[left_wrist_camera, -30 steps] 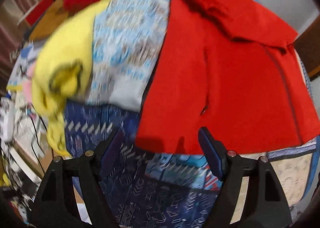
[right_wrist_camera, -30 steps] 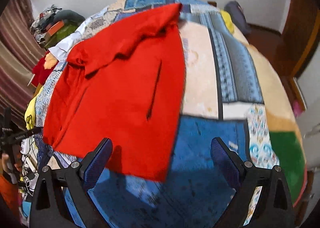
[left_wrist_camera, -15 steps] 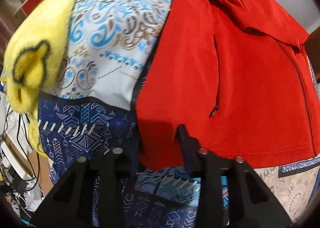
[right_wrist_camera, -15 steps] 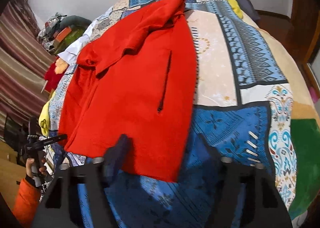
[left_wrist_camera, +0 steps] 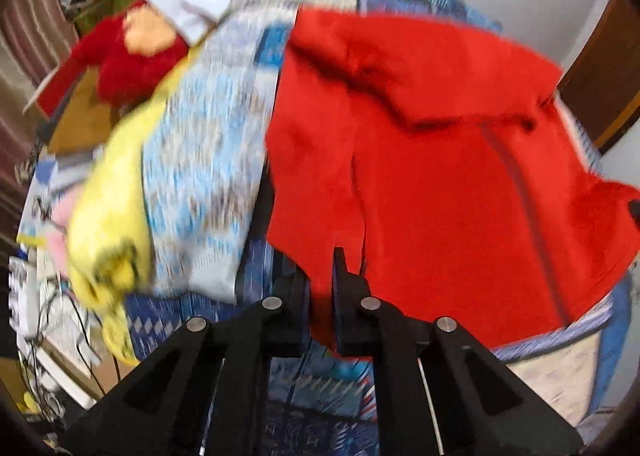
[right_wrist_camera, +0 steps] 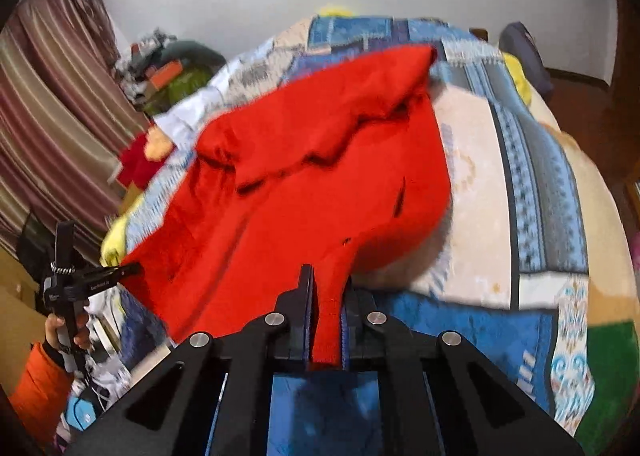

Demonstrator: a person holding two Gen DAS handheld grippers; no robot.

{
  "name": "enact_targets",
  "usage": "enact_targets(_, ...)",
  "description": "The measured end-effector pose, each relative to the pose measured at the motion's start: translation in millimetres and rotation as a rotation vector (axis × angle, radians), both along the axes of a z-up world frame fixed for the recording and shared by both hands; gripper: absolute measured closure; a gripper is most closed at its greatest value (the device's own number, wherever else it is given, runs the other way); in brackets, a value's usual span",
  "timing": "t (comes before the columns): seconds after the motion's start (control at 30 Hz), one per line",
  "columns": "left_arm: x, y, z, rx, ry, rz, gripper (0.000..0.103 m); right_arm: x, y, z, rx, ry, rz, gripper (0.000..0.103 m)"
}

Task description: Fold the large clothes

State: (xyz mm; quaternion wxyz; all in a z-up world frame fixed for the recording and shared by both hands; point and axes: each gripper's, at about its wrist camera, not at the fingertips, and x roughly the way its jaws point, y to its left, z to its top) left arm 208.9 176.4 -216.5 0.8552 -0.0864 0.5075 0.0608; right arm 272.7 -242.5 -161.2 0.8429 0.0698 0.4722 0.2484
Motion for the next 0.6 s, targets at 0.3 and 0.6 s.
enact_targets(0.3,91.2,39.8,80.0,0.036,-0.181,0.056,0.094,64.7,18.8,46.1,-0.022,-0.14,-0.02,0.096)
enact_targets(0.6,214.2,94.9,80.2,0.053,-0.212,0.243,0.094,193.4,41.1,66.5,-0.097,-0.236,-0.141,0.096)
